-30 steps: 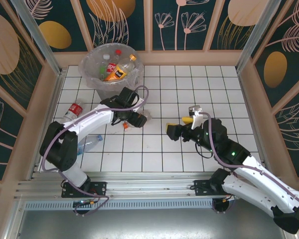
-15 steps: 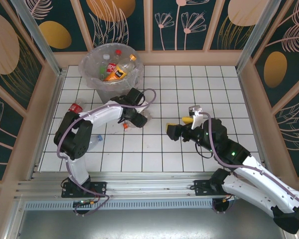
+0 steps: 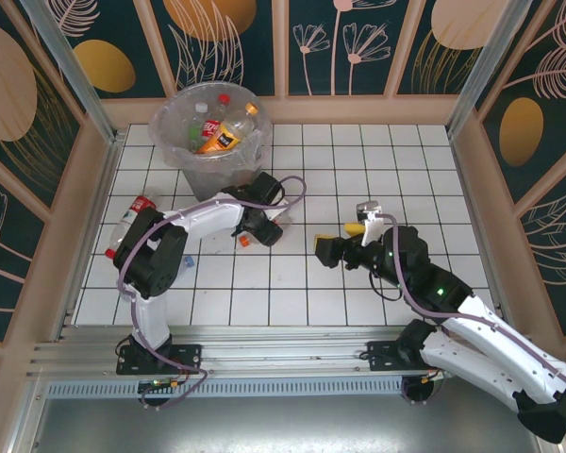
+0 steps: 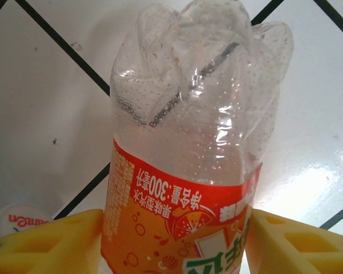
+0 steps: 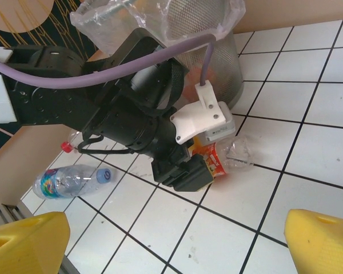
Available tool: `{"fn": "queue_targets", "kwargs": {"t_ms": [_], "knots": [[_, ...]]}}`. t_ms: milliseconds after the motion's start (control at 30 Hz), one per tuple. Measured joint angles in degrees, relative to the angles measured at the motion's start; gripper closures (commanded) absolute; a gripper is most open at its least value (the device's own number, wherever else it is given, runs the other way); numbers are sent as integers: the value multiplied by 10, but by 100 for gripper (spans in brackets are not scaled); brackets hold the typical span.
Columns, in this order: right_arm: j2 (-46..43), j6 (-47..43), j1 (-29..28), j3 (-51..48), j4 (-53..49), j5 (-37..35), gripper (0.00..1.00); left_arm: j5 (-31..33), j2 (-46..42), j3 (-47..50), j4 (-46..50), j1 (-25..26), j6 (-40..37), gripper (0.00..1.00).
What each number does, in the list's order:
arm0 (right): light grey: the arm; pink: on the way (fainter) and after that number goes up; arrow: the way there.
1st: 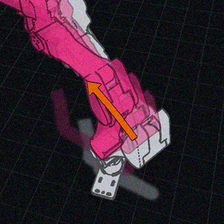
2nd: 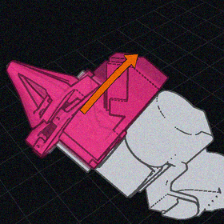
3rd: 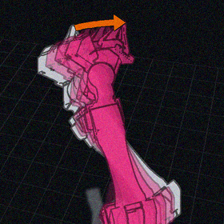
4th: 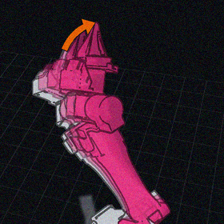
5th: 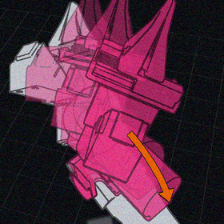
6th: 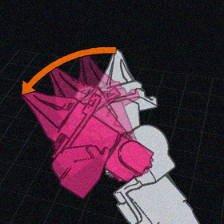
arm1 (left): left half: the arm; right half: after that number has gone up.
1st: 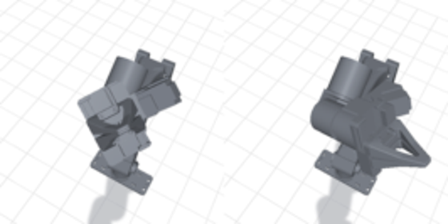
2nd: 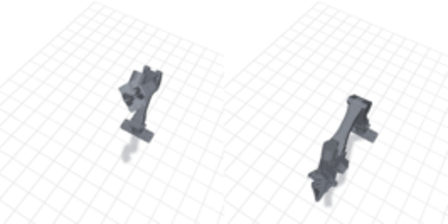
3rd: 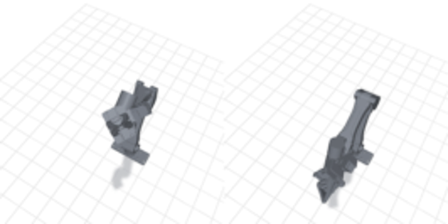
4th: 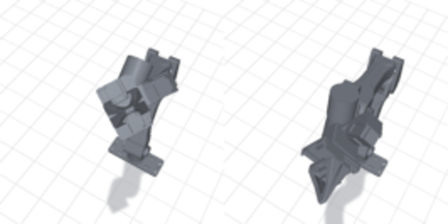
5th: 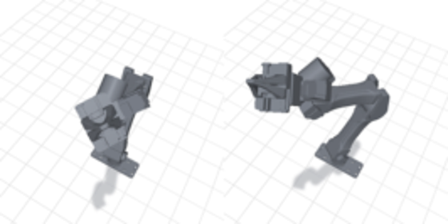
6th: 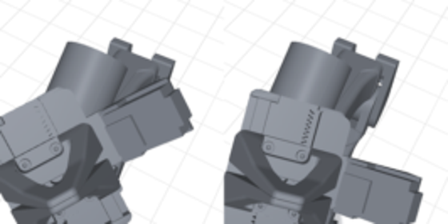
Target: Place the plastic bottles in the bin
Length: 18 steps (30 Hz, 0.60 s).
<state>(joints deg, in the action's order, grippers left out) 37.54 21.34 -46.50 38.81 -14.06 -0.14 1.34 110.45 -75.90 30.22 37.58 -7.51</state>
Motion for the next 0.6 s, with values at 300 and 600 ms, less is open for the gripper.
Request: {"fn": "queue_targets", "kwargs": {"t_ms": [300,600], "knots": [[0,0,0,-3,-1,-1,3,5,21,-3,1,9,3,31],[-4,0,0,-3,-1,-5,3,2,23,-12,6,9,18,43]]}}
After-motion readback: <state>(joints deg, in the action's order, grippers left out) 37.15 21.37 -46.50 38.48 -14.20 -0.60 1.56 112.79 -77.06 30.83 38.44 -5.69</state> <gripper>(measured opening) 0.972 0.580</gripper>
